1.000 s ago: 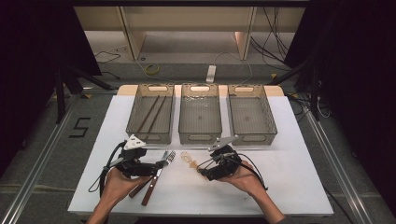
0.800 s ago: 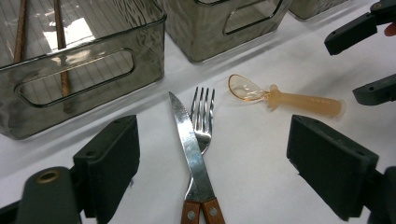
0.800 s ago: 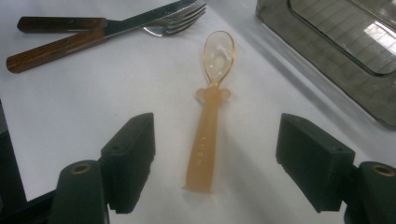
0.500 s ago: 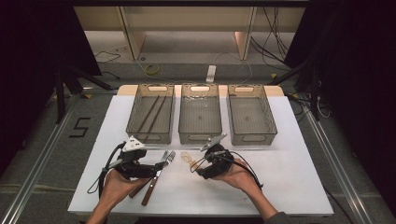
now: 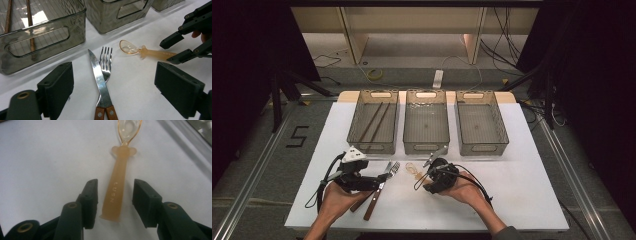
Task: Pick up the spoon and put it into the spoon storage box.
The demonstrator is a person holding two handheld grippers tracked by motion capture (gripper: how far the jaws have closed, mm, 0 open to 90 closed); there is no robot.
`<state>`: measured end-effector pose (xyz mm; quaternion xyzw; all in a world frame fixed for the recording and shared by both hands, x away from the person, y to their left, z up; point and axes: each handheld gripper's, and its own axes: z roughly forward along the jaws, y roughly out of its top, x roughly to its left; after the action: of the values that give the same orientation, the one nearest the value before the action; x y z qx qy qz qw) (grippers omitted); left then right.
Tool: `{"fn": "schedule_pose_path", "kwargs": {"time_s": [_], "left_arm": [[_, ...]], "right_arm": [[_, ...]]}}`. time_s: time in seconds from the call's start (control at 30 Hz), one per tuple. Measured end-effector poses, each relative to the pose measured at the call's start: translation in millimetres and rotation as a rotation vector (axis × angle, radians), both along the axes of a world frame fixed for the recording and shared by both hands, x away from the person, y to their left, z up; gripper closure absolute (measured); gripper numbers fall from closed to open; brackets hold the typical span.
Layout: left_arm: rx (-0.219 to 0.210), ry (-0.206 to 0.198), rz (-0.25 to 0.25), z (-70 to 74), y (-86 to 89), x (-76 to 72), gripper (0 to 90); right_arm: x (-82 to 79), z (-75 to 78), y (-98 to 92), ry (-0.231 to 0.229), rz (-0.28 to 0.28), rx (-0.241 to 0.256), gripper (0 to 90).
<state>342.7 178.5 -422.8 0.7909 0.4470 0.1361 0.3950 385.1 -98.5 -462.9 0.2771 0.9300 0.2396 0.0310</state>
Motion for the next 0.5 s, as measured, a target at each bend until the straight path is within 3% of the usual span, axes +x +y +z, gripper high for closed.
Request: {"fn": "schedule_pose_path", "kwargs": {"time_s": [0.5], "left_arm": [[0.016,0.002,-0.006,-0.4,-1.0,-0.5,15.4]], "right_arm": [[-1.2,-4.3,2.6,-0.029,0.034,-0.069,69.1]]}}
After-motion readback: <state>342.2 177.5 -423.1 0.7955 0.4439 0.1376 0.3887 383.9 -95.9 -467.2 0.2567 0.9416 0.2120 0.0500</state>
